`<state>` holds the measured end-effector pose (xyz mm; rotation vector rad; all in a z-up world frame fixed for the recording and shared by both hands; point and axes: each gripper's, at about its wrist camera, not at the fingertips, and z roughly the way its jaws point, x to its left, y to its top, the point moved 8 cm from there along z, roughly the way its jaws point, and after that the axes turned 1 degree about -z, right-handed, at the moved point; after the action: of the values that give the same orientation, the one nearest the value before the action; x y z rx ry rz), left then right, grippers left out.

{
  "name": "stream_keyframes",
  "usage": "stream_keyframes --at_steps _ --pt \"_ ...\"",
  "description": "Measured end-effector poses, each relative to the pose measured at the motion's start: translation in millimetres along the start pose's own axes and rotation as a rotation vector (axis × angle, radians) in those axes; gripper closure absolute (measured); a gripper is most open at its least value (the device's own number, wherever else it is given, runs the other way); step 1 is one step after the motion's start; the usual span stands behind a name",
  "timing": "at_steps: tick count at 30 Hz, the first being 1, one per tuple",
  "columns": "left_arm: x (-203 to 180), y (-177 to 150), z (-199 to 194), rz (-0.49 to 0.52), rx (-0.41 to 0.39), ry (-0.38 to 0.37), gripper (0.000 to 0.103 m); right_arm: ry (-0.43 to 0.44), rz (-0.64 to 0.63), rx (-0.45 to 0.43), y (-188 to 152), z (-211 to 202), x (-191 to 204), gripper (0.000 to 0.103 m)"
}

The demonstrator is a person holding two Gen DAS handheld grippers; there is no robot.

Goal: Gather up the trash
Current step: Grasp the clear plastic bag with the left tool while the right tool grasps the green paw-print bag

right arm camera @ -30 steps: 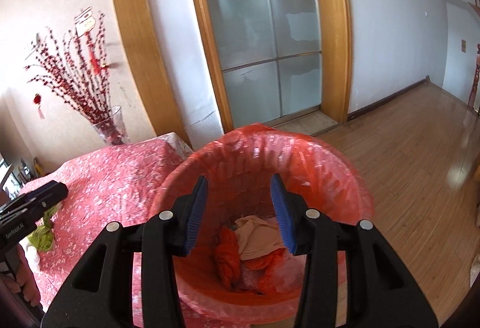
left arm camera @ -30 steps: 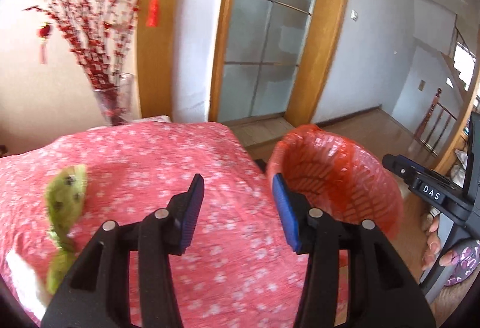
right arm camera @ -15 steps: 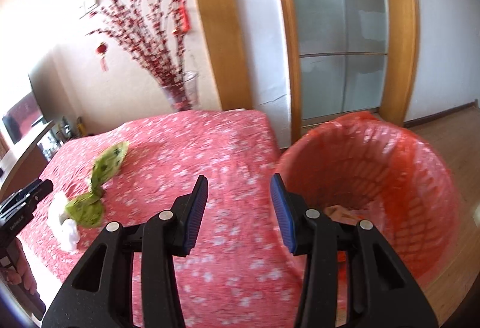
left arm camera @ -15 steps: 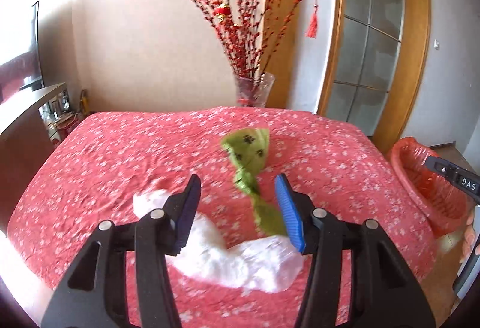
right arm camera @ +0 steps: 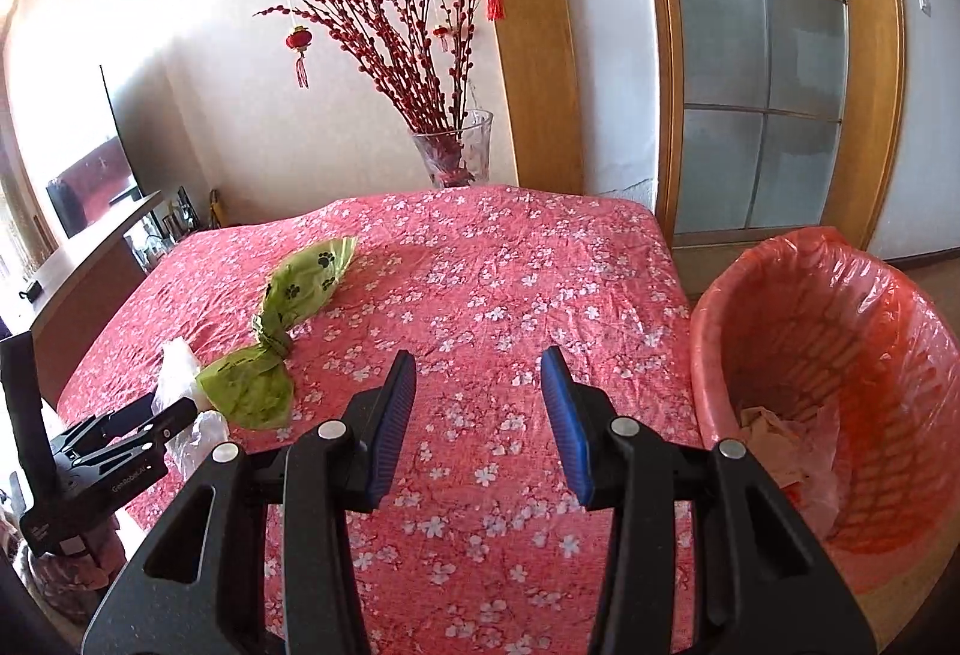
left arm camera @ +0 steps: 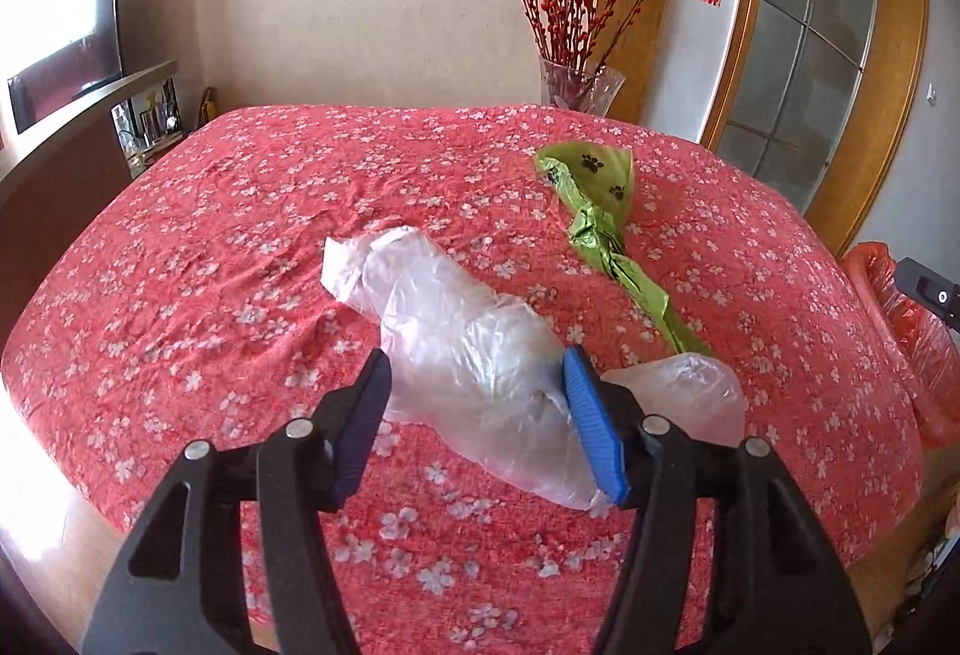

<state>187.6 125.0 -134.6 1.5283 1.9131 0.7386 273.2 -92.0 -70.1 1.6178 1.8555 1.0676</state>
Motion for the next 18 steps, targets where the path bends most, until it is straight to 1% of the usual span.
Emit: stream_keyframes --at_steps 2,5,6,7,8,9,12,15,18 --pt "-0.7 -5.4 2.7 -0.014 0.013 -0.007 0.043 0.004 -0.002 0.005 -0.7 2.6 2.9 0.058" --pt "-3.2 -8.2 3.9 0.002 0.009 0.003 0.044 0.011 -0.009 0.011 -1.8 6.4 8.3 0.058" --pt "-4.6 -7.1 4.7 0.001 0.013 -0.009 0.050 0.013 -0.012 0.013 -1.9 7.7 10.6 0.058" --pt "-6.5 -5.2 5.6 0.003 0.018 -0.026 0.058 0.015 -0.017 0.015 -1.9 9.4 13.2 0.058" --pt "-8.4 -3.7 6.6 0.008 0.022 -0.037 0.062 0.018 -0.021 0.017 -1.8 10.8 15.6 0.058" --pt "-10.5 -2.5 7.4 0.020 0.025 -0.047 0.068 0.021 -0.025 0.018 -1.4 12.3 18.3 0.058" --pt "-12.6 4.7 7.4 0.040 0.023 -0.057 0.076 0.028 -0.031 0.020 -0.4 16.3 23.9 0.058" --pt "-4.1 16.7 5.7 0.030 0.007 -0.050 0.077 0.040 -0.036 0.027 0.8 21.9 31.4 0.058" --pt "13.3 32.1 2.1 0.013 -0.021 -0.022 0.077 0.058 -0.044 0.036 2.5 30.2 42.9 0.058"
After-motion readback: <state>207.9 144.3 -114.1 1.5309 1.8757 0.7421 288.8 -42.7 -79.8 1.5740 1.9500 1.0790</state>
